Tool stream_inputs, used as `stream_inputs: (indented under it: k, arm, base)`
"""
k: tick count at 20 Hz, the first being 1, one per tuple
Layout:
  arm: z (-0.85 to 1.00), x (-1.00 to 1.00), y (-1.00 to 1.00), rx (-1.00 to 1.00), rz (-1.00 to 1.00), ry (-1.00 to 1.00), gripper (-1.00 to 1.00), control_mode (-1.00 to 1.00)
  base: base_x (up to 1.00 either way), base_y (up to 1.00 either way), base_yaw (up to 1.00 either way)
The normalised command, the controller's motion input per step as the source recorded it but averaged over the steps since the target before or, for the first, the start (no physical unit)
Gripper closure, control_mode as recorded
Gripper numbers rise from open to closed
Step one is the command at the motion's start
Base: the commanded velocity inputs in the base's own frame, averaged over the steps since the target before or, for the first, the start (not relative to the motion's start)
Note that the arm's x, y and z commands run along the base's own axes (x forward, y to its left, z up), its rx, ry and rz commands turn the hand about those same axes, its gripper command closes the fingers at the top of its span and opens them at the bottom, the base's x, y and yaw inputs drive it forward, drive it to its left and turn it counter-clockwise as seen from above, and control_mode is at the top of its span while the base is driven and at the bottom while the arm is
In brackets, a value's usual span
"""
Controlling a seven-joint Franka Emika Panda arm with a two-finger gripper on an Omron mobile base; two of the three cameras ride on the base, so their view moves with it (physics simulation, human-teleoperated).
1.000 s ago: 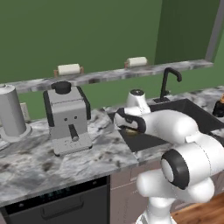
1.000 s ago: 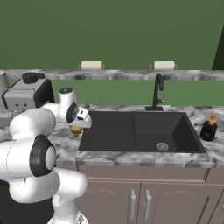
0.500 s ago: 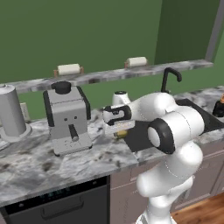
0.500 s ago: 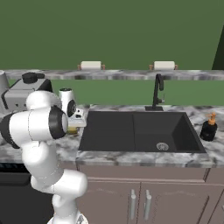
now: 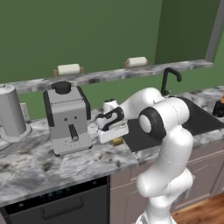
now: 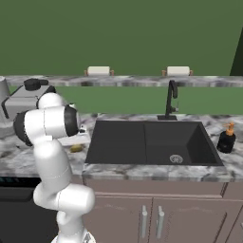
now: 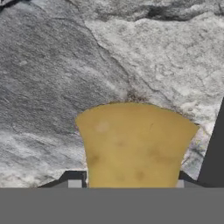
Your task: Restock the sink supplies by placing the sponge and soap dispenser on the counter and next to the sink. Make sure the soap dispenser is upright.
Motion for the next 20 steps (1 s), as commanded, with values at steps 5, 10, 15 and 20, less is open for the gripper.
stream_inputs:
  k: [5, 10, 15, 20]
  arm:
    - [-0.46, 0.14, 0.02, 0.00, 0.02, 0.04, -1.00, -1.00]
    - [-0.05, 0.01, 0.00, 0.00, 0.03, -0.01, -1.00, -1.00]
    - [0.11, -0.12, -0.04, 0.00, 0.00, -0.02, -1.00, -1.00]
    - [0.83, -0.14, -0.19, 0.00, 0.00, -0.19, -1.00, -1.00]
  base:
    - [0.00, 0.00, 0.00]
    - [0.00, 0.00, 0.00]
    - [0.00, 0.00, 0.00]
    - [0.00, 0.00, 0.00]
